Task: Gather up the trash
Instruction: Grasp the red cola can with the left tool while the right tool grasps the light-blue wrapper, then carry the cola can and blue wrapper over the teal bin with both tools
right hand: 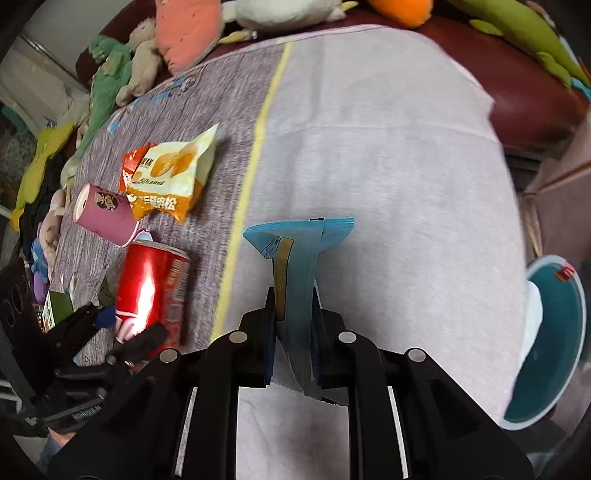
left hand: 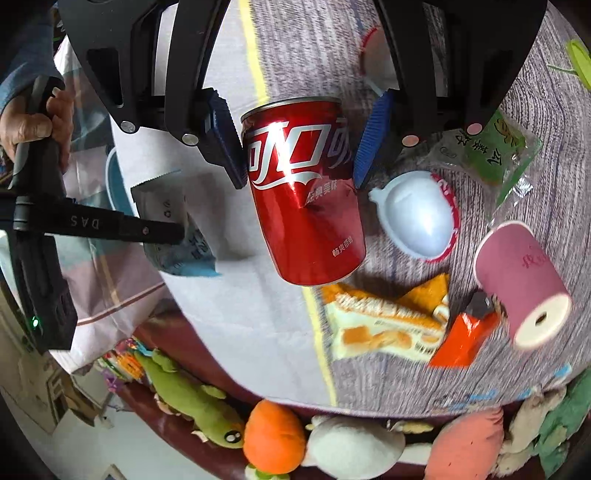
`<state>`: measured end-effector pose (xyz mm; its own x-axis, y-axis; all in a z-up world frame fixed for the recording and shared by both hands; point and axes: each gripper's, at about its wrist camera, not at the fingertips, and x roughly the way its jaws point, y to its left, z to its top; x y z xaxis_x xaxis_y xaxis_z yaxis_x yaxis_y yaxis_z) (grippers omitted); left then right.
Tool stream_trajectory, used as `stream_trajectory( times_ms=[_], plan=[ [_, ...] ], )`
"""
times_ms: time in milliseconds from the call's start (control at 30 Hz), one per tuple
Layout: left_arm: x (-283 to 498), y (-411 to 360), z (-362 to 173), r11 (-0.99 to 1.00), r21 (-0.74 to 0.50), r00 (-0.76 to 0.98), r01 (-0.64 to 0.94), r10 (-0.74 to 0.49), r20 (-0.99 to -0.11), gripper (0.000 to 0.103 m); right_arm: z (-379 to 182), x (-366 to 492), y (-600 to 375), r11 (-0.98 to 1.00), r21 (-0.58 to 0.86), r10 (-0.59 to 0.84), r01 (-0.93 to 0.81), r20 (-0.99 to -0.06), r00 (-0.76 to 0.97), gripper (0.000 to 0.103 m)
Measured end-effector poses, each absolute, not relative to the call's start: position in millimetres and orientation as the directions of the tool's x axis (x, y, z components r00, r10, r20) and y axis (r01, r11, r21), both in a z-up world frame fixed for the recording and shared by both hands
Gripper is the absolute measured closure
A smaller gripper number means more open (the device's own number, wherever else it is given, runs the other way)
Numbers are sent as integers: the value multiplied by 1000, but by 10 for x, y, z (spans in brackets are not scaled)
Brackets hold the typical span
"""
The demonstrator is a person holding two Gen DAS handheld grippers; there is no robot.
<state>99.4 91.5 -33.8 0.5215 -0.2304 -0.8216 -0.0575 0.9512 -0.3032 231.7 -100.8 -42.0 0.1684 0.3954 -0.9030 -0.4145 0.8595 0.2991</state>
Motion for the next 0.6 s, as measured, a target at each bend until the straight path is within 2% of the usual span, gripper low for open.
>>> stream_trajectory(
  times_ms=[600],
  plan=[
    [1361,-395,24,956,-243,497,163,-293,-817,43,-59,2124,-2663,906,362,419,-219,-840,345,88]
  ],
)
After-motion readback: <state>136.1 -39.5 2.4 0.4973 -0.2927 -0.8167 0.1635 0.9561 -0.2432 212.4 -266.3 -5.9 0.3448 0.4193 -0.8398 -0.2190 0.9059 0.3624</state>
